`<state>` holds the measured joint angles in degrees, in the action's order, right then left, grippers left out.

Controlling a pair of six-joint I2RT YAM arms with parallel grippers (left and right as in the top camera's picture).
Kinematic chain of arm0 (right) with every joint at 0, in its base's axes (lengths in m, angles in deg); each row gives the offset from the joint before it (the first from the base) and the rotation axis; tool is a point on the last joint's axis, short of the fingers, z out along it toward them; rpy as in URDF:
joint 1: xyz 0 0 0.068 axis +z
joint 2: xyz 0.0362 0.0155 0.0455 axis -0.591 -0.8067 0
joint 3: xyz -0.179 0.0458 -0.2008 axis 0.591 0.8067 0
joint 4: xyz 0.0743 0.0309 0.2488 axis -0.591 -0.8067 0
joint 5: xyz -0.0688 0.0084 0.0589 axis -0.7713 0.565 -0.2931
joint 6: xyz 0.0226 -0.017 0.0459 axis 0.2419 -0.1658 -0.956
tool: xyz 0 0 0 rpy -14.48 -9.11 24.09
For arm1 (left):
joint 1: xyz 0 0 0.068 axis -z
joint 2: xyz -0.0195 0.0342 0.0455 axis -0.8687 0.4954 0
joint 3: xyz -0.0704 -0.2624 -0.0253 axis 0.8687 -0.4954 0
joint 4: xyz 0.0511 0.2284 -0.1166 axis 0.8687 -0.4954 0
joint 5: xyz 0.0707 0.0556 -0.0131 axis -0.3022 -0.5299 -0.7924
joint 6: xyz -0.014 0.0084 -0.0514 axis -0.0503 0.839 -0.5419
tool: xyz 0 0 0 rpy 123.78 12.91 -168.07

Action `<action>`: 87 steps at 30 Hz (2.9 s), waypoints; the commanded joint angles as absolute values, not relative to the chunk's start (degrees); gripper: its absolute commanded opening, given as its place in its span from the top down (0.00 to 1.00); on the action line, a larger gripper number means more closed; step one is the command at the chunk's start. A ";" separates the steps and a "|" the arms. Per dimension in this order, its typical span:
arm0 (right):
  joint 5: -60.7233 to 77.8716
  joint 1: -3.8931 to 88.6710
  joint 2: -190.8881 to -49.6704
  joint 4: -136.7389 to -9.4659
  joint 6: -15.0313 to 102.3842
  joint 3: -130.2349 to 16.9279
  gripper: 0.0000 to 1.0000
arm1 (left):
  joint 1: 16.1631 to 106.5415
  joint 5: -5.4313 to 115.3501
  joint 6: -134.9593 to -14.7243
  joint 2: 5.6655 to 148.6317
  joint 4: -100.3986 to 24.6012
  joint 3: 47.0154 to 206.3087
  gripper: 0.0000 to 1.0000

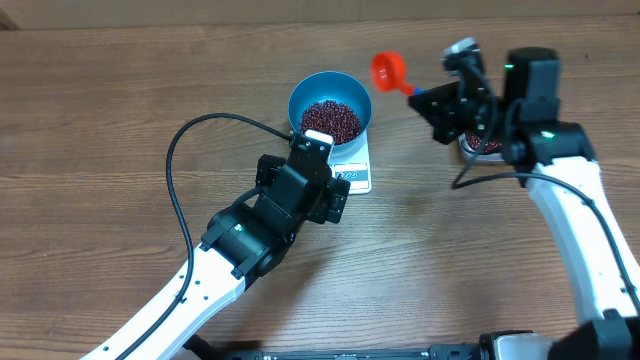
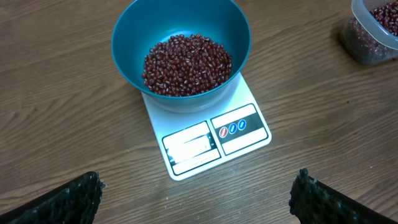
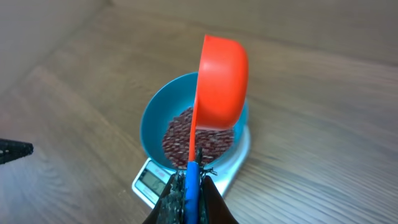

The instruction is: Scoop item into bowl and weigh 150g on scale

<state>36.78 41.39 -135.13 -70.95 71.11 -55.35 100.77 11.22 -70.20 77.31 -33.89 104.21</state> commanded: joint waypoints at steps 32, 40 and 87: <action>18.40 54.51 -151.98 -61.62 71.37 -55.86 0.96 | 100.81 10.44 -70.98 77.88 -33.73 103.82 0.00; 17.07 54.51 -151.98 -61.29 71.72 -55.86 0.96 | 100.81 10.44 -70.98 77.88 -33.73 103.82 0.00; 26.60 55.10 -150.56 -63.56 64.81 -56.77 0.96 | 100.81 10.44 -70.98 77.88 -33.73 103.82 0.00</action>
<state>25.57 55.34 -151.81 -63.96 66.25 -55.35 100.77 11.25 -70.20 77.31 -33.87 104.21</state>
